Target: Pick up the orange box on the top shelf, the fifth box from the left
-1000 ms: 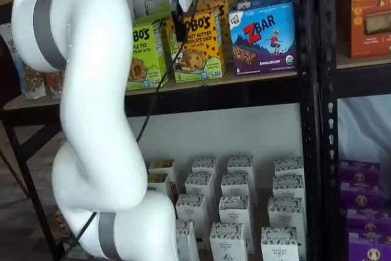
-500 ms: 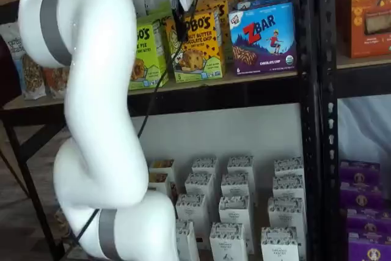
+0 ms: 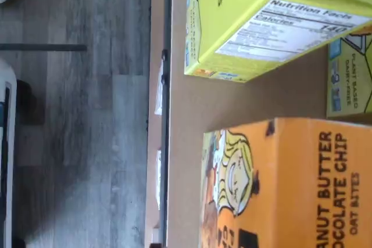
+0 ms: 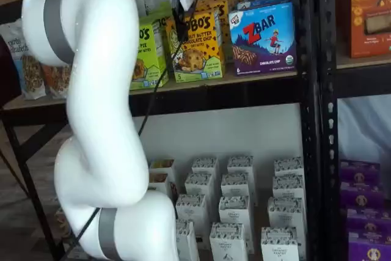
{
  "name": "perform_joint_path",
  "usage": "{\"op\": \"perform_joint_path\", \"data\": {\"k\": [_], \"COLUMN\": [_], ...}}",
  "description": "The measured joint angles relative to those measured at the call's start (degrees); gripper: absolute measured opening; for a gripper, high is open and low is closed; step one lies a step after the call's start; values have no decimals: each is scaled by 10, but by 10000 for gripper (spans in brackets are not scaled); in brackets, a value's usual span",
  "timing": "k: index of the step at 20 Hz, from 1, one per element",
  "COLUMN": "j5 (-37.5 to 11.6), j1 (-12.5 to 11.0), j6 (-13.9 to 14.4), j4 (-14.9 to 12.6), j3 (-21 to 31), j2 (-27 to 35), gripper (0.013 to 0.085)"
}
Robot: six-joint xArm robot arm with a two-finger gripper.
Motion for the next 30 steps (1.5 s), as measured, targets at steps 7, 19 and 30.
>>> {"op": "perform_joint_path", "data": {"k": [7, 19, 30], "j5": [-3, -7, -13], "j1": [5, 12, 10], "j6": [4, 9, 9], "j4": [-5, -12, -4], "j3": [3, 13, 19], "j2": [1, -1, -4], "gripper": [850, 850, 690]}}
